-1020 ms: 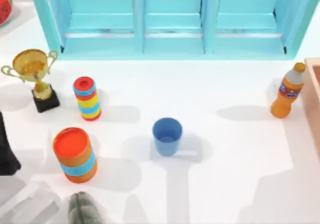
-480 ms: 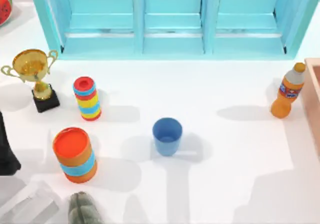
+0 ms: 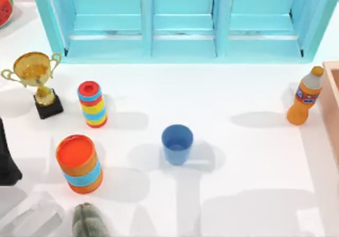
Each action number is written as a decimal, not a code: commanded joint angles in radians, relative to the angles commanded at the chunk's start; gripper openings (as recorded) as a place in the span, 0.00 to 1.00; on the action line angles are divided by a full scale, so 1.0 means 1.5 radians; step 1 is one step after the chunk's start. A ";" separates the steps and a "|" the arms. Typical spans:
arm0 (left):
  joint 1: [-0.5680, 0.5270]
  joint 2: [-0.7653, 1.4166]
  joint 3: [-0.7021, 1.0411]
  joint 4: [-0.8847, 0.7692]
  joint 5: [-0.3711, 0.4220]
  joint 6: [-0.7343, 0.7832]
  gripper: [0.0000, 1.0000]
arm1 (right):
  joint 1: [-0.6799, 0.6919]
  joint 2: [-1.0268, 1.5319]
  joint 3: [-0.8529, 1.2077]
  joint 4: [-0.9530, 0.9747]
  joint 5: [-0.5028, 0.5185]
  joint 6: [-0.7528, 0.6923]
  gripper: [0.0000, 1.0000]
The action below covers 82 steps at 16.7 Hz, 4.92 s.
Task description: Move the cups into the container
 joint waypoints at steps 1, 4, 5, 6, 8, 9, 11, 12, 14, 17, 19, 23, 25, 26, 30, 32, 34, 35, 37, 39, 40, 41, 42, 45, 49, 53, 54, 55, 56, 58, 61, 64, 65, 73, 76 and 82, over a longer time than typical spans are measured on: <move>0.000 0.000 0.000 0.000 0.000 0.000 1.00 | 0.000 0.000 0.010 -0.010 0.000 0.000 1.00; 0.000 0.000 0.000 0.000 0.000 0.000 1.00 | 0.000 -0.001 0.013 -0.013 0.000 0.000 1.00; 0.000 0.000 0.000 0.000 0.000 0.000 1.00 | 0.002 -0.002 0.011 -0.011 0.000 0.000 1.00; 0.000 0.000 0.000 0.000 0.000 0.000 1.00 | 0.003 -0.001 0.012 -0.011 0.000 0.001 1.00; 0.000 0.000 0.000 0.000 0.000 0.000 1.00 | 0.025 0.017 0.030 -0.009 0.000 0.023 1.00; 0.000 0.000 0.000 0.000 0.000 0.000 1.00 | 0.047 0.035 0.047 -0.008 0.001 0.044 1.00; 0.000 0.000 0.000 0.000 0.000 0.000 1.00 | 0.111 0.084 0.093 -0.004 0.002 0.106 1.00; 0.000 0.000 0.000 0.000 0.000 0.000 1.00 | 0.153 0.114 0.119 -0.002 0.002 0.147 1.00; 0.000 0.000 0.000 0.000 0.000 0.000 1.00 | 0.258 0.185 0.175 0.003 0.004 0.249 1.00; 0.000 0.000 0.000 0.000 0.000 0.000 1.00 | 0.447 0.304 0.258 0.009 0.005 0.432 1.00; 0.000 0.000 0.000 0.000 0.000 0.000 1.00 | 0.564 0.380 0.310 0.017 0.003 0.548 1.00; 0.000 0.000 0.000 0.000 0.000 0.000 1.00 | 0.717 0.491 0.400 0.044 -0.006 0.707 1.00; 0.000 0.000 0.000 0.000 0.000 0.000 1.00 | 0.752 0.523 0.431 0.058 -0.009 0.750 1.00; 0.000 0.000 0.000 0.000 0.000 0.000 1.00 | 0.758 0.532 0.441 0.063 -0.010 0.761 1.00; 0.000 0.000 0.000 0.000 0.000 0.000 1.00 | 0.759 0.538 0.447 0.066 -0.010 0.767 1.00; 0.000 0.000 0.000 0.000 0.000 0.000 1.00 | 0.758 0.536 0.443 0.067 -0.010 0.766 1.00; 0.000 0.000 0.000 0.000 0.000 0.000 1.00 | 0.758 0.538 0.420 0.092 -0.010 0.766 1.00; 0.000 0.000 0.000 0.000 0.000 0.000 1.00 | 0.758 0.540 0.400 0.113 -0.010 0.766 1.00; 0.000 0.000 0.000 0.000 0.000 0.000 1.00 | 0.759 0.545 0.352 0.169 -0.010 0.766 1.00; 0.000 0.000 0.000 0.000 0.000 0.000 1.00 | 0.759 0.553 0.299 0.231 -0.010 0.767 1.00; 0.000 0.000 0.000 0.000 0.000 0.000 1.00 | 0.760 0.557 0.275 0.260 -0.010 0.768 1.00; 0.000 0.000 0.000 0.000 0.000 0.000 1.00 | 0.760 0.560 0.254 0.285 -0.010 0.768 1.00; 0.000 0.000 0.000 0.000 0.000 0.000 1.00 | 0.761 0.562 0.237 0.302 -0.010 0.769 1.00; 0.000 0.000 0.000 0.000 0.000 0.000 1.00 | 0.761 0.564 0.225 0.315 -0.010 0.769 1.00; 0.000 0.000 0.000 0.000 0.000 0.000 1.00 | 0.761 0.564 0.225 0.315 -0.010 0.769 0.85; 0.000 0.000 0.000 0.000 0.000 0.000 1.00 | 0.761 0.564 0.225 0.315 -0.010 0.769 0.55; 0.000 0.000 0.000 0.000 0.000 0.000 1.00 | 0.761 0.564 0.225 0.315 -0.010 0.769 0.47; 0.000 0.000 0.000 0.000 0.000 0.000 1.00 | 0.761 0.564 0.225 0.315 -0.010 0.769 0.40; 0.000 0.000 0.000 0.000 0.000 0.000 1.00 | 0.761 0.564 0.225 0.315 -0.010 0.769 0.32; 0.000 0.000 0.000 0.000 0.000 0.000 1.00 | 0.761 0.564 0.225 0.315 -0.010 0.769 0.17; 0.000 0.000 0.000 0.000 0.000 0.000 1.00 | 0.761 0.564 0.225 0.315 -0.010 0.769 0.00; 0.000 0.000 0.000 0.000 0.000 0.000 1.00 | 0.761 0.564 0.225 0.315 -0.010 0.769 0.00; 0.000 0.000 0.000 0.000 0.000 0.000 1.00 | 0.761 0.564 0.225 0.315 -0.010 0.769 0.00; 0.000 0.000 0.000 0.000 0.000 0.000 1.00 | 0.725 0.515 0.216 0.281 -0.011 0.743 0.00; 0.000 0.000 0.000 0.000 0.000 0.000 1.00 | 0.676 0.434 0.196 0.221 -0.012 0.690 0.00; 0.000 0.000 0.000 0.000 0.000 0.000 1.00 | 0.629 0.358 0.176 0.159 -0.012 0.635 0.00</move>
